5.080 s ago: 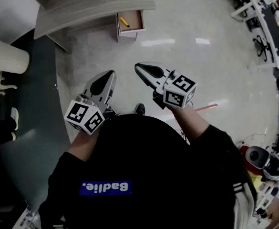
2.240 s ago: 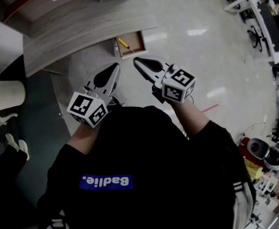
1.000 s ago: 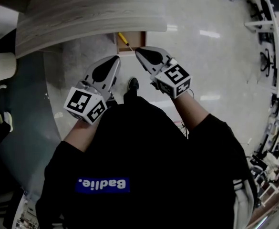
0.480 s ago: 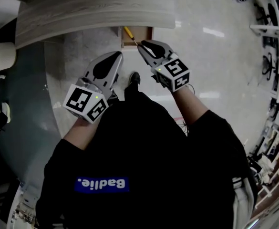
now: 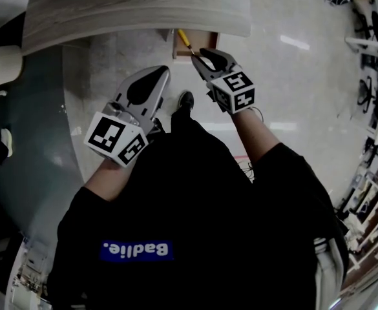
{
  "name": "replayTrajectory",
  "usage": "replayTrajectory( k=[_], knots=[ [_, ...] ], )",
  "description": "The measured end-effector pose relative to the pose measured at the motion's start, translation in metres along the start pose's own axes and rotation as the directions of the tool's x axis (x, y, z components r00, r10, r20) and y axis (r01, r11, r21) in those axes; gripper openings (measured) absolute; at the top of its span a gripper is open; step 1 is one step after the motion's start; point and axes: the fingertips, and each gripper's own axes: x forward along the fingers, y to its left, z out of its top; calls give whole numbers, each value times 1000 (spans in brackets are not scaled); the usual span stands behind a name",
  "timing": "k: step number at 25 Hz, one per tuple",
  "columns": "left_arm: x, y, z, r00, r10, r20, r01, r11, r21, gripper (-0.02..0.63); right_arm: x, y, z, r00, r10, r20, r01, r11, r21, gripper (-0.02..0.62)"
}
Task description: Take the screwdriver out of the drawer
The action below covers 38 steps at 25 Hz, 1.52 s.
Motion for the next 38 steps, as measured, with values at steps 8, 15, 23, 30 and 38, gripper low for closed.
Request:
replayTrajectory(
  k=[8,15,23,30,38],
  knots=[
    [-9,20,-1,999,32,14,-32,999,-12,-3,37,-19,-42,994,-51,-98,51,999,0,146],
    [-20,30,-2,998,64,20,-63,998,-19,-3,73,-47,-81,974,-136,-182,131,991,-38,146],
    [-31,49,-14,994,106,15,-105,994,-39,-3,111,-70,-125,945,-193,-265,184,981,-58,146],
    [-36,64,-24,991,134,7,-134,990,-53,-3,141,-85,-145,924,-227,-306,209,974,-91,144],
    [-41,81,-40,985,172,-13,-172,982,-78,-3,174,-104,-165,899,-272,-344,239,961,-137,141]
  ],
)
